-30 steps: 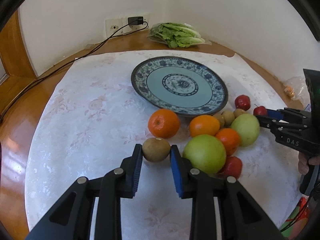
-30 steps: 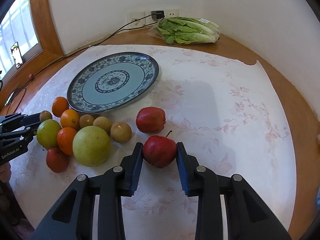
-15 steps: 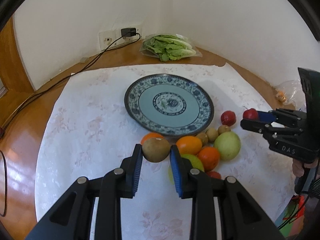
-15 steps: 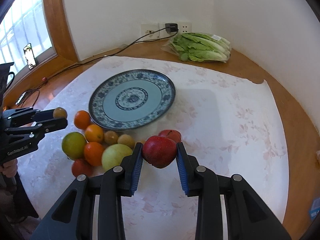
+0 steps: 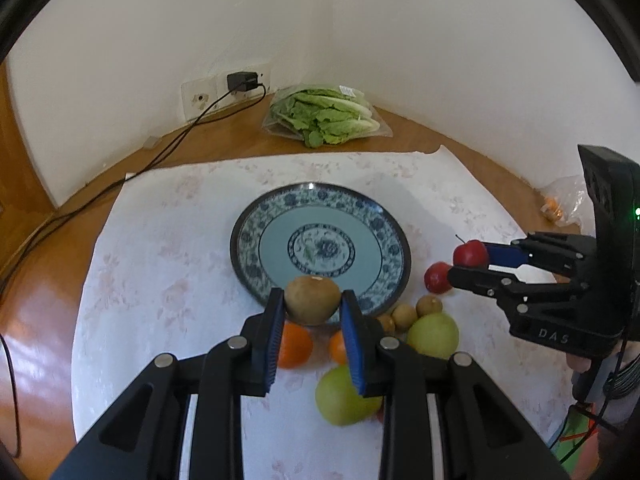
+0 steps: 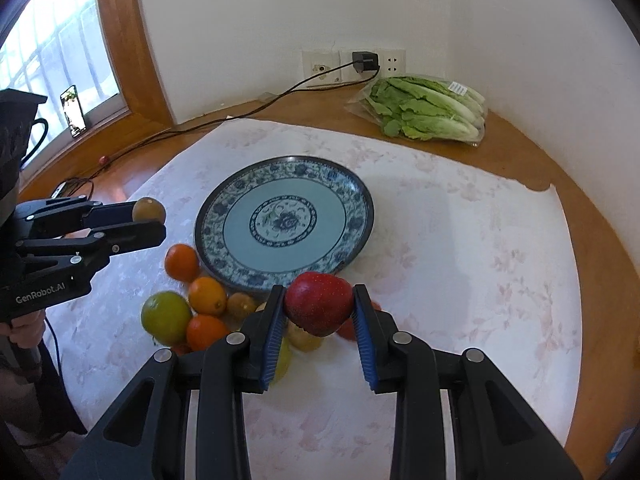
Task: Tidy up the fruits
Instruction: 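Carry the kiwi to the plate center with the left tool while the right tool carries the red apple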
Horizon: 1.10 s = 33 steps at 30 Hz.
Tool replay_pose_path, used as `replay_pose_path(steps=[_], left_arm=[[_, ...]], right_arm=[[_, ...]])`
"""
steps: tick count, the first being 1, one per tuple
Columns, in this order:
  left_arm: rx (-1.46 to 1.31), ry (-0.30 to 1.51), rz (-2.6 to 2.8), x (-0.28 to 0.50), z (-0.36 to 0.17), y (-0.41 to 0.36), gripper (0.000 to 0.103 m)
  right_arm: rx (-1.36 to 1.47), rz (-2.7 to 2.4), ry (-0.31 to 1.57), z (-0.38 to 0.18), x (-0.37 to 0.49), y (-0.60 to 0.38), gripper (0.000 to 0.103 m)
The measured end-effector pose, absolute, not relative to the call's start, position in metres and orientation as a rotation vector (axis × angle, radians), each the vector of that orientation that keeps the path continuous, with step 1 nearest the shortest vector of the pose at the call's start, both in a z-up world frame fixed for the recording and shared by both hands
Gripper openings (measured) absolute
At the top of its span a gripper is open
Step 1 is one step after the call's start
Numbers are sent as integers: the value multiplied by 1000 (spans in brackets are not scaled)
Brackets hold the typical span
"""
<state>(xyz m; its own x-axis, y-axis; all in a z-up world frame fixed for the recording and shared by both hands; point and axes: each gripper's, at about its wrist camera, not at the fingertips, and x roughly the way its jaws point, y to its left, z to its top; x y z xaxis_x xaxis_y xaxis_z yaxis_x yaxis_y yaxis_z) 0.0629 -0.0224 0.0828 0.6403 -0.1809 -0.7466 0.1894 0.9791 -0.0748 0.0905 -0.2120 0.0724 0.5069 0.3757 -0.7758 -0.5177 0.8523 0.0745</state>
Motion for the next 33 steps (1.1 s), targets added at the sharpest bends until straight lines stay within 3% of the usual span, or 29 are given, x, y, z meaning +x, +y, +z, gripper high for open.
replay_pose_path(steps=[20,33], left_arm=[[50,867,-226,125,81,-47,29],[84,935,-184,157,48,-56,29]], right_arm=[[-118,524,924,67,144,-209,34],[-163,480,974,41,171,-204,34]])
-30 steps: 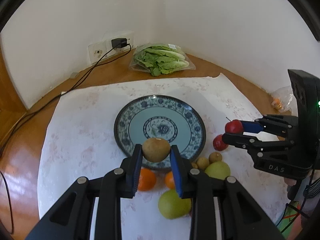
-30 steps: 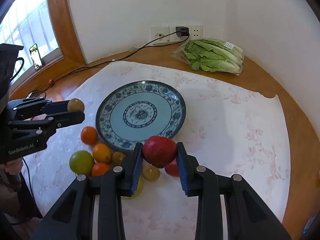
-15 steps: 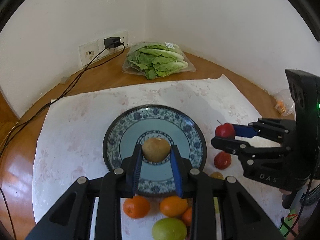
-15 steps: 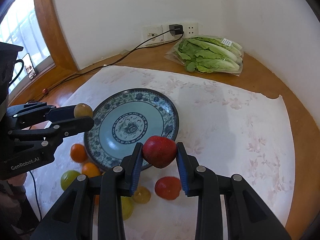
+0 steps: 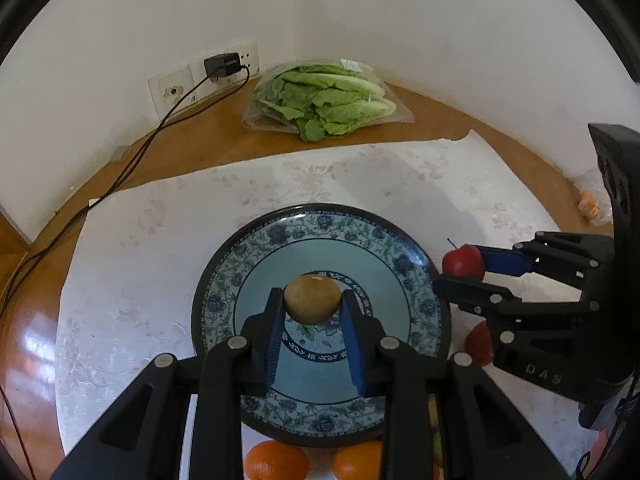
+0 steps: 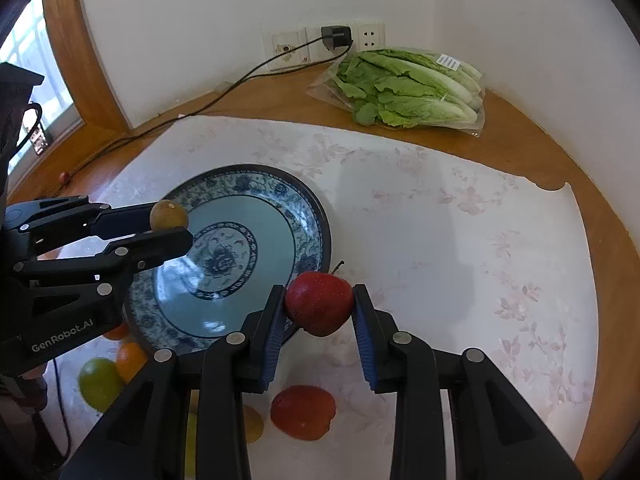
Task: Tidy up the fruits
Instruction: 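Carry the kiwi to the plate center with the left tool while the right tool carries the red apple, then open the left tool on the plate while the right tool releases the red apple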
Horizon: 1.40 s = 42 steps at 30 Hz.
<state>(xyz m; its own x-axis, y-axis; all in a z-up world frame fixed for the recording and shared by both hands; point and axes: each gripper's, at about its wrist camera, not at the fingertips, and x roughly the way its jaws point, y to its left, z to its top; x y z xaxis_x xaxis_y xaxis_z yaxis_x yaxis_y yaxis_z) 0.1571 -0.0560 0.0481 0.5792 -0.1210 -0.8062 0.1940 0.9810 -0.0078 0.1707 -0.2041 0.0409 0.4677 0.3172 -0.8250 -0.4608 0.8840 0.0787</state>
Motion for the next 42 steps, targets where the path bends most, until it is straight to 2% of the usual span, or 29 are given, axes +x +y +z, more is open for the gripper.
replay_pose_path(steps=[42], left_arm=[[12,1007,-230,173,25,-54,29]], right_arm=[[-198,470,952,37,177,-195,34]])
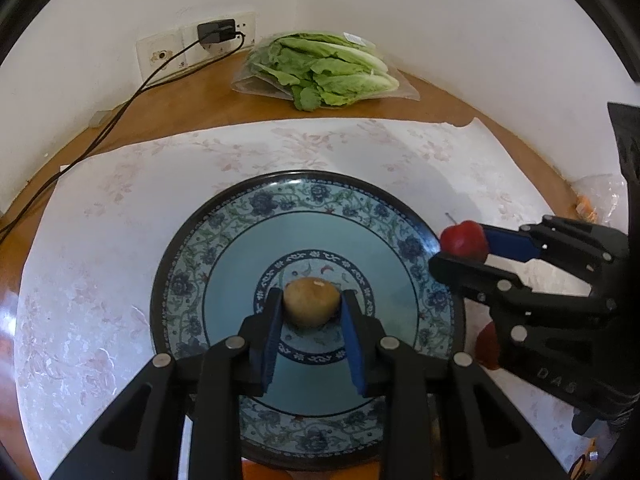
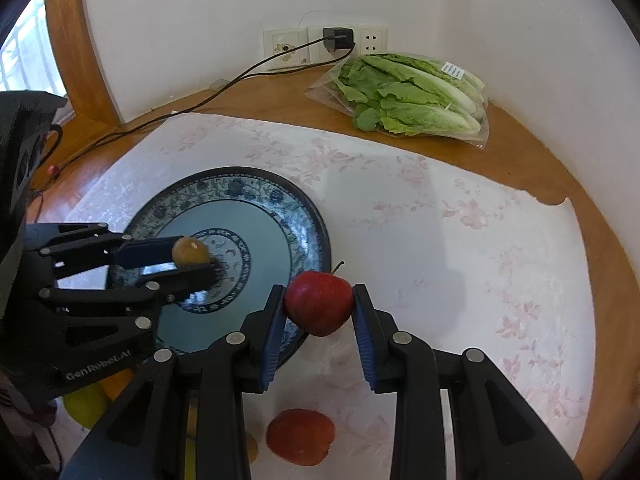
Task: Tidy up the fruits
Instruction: 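Open the left tool on the plate while the right tool releases the red apple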
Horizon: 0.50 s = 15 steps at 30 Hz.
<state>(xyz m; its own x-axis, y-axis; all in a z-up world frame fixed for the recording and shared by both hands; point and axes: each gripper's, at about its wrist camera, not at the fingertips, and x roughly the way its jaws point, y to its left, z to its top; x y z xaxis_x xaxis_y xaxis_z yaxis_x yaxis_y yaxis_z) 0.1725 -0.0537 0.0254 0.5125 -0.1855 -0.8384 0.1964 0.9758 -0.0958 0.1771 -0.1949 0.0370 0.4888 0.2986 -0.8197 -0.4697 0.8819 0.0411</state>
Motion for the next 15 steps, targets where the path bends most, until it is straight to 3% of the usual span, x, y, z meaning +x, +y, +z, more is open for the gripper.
replay_pose_path(steps=[3,6,15], left_arm=[[33,1007,-219,170,25,-57,34],[40,1005,-211,168,24,-59,45],[42,993,-194,159,34,-54,67]], right_arm=[[-181,488,957,38,175,-194,34],[-192,499,950,40,171,-193,34],[-172,506,916,52,160,-198,46]])
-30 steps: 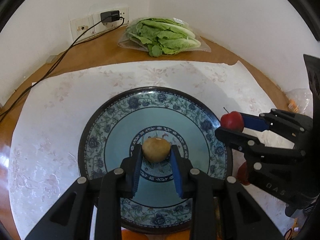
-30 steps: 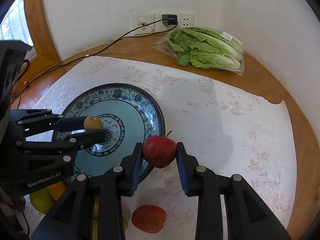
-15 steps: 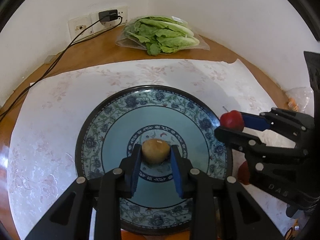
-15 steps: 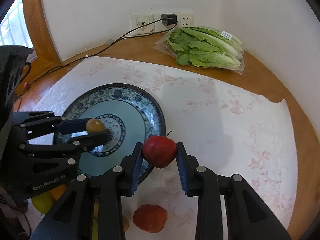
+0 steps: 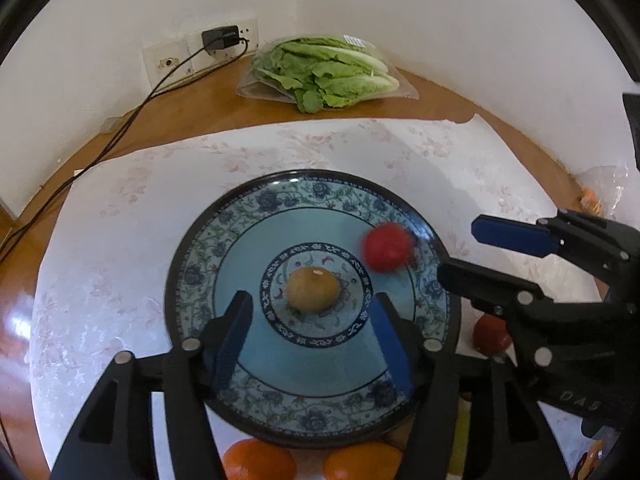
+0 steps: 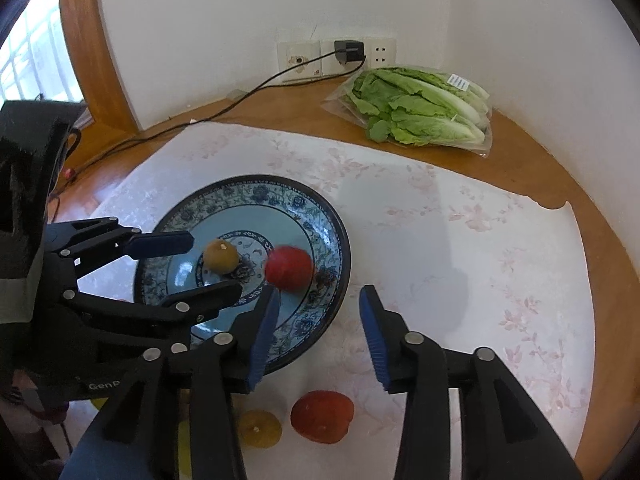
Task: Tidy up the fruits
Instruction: 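Open the left tool on the plate while the right tool releases the red apple, then withdraw both tools from the plate back toward the fruit cluster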
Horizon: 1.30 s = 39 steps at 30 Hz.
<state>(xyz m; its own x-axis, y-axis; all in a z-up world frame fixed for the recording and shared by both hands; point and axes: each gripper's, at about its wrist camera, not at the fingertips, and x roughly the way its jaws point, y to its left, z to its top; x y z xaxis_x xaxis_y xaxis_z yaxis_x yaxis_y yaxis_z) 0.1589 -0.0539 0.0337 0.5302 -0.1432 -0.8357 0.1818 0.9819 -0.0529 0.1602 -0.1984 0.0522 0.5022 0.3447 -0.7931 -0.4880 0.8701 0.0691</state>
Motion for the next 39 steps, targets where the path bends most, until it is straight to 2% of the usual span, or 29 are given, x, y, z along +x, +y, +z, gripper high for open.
replay_pose_path(steps=[6,30,34,39], left_arm=[[23,989,-184,146,46,-47,71],[-34,953,-202,86,74,-33,74],[-38,951,-200,79,74,-31,74],[-44,959,-195,72,71,-27,74]], right_arm=[[-143,533,905,60,151,-199,53],[-139,572,866,81,84,-205,56],[-150,562,865,81,75,-209,62],[-164,558,865,78,67,-213,63]])
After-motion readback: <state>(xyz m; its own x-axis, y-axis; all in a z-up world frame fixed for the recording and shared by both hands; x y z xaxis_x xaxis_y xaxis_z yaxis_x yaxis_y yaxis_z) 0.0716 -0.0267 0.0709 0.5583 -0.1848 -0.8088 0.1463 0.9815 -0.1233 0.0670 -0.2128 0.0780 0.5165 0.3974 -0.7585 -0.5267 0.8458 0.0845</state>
